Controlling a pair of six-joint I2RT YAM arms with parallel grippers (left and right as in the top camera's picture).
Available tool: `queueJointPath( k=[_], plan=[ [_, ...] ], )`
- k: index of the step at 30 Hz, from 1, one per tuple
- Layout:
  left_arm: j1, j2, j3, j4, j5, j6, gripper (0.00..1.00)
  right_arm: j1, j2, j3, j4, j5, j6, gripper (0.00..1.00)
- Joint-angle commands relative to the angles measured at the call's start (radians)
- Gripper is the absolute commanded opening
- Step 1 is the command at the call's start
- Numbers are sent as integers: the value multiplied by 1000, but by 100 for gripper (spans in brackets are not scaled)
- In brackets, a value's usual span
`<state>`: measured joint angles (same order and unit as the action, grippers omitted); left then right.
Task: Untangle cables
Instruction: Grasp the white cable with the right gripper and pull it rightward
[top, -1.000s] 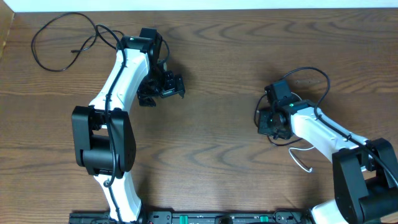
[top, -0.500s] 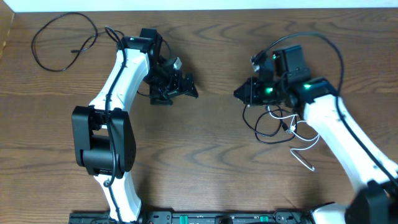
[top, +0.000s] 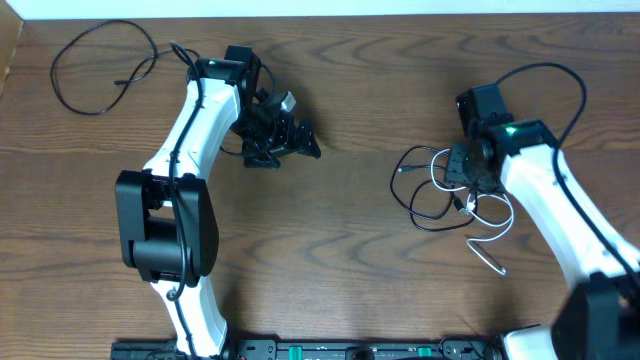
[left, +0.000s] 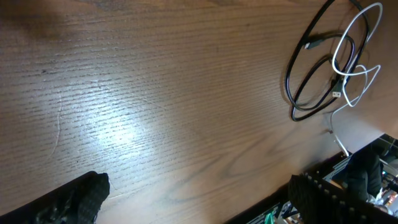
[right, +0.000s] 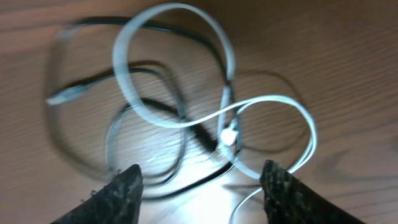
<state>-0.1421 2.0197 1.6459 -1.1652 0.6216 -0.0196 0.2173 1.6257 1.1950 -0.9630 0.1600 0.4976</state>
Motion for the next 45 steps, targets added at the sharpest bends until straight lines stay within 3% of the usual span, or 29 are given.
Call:
queueJointPath(
  k=[1,10,17,19,21,24,30,33,39,41,45],
  plan=[
    [1,6,-6,-5,-12,22,98,-22,80,-12,24,-24,14,61],
    [1,6,-6,-4,-13,23,98,-27,235,-12,100,-134,22,66],
    [1,6,-6,-4,-13,23,98,-29,259,-12,129,-133,50,45],
    [1,6,-6,-4,-13,23,98,-30,259,-12,124,-136,56,48],
    [1,6,-6,-4,-13,23,98,-31,259,-12,117,-137,56,59],
    [1,6,-6,0,-13,23,98,-37,259,-12,115,-134,72,60],
    [1,6,-6,3,-13,23,98,-76,259,-12,126,-54,172,56],
    [1,6,-6,3,-13,23,98,-97,259,-12,126,-56,238,49],
    [1,6,-6,4,-13,23,98,-100,259,-12,153,-65,288,47],
    [1,6,-6,3,-13,23,98,-98,259,-12,153,-65,288,41],
    [1,6,-6,3,-13,23,98,-98,259,-12,153,-66,288,17]
  ],
)
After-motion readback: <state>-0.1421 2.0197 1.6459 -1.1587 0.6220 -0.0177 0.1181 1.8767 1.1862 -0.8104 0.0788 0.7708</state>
